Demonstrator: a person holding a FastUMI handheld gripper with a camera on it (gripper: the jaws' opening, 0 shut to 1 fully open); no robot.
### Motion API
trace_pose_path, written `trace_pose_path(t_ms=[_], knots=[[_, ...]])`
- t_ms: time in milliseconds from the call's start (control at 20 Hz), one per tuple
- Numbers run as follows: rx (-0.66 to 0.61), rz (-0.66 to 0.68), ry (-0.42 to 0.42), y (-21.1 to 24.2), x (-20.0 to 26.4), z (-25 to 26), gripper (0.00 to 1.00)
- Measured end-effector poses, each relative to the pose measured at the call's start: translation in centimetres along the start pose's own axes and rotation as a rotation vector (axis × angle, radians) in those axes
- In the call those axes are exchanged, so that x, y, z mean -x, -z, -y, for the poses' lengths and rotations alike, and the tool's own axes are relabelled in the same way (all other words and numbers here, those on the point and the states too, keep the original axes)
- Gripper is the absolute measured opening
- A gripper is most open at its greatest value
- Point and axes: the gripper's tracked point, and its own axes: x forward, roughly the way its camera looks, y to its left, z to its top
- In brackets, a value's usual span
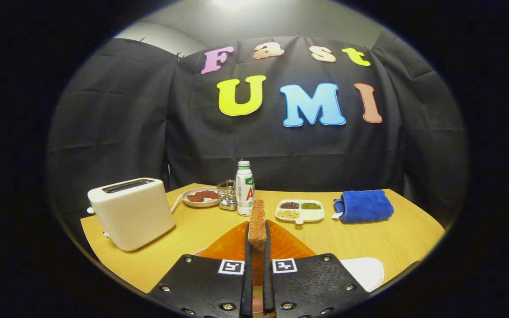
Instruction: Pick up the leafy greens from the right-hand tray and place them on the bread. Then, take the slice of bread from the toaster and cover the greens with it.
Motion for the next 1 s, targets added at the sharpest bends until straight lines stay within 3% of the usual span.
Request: trace_pose_path(t_ms=[250,500,700,1000], knots=[[0.124,-0.003,0.043,1.9,0.1,0.3,0.09],[0.105,-0.055,-0.062,4.3,-0.2,-3.7,0.09],[0.035,-0.169,-0.158,7.3,-0.3,-6.4,0.09],[0.035,-0.244,-0.183,9.1,0.0,-7.5,0.09]])
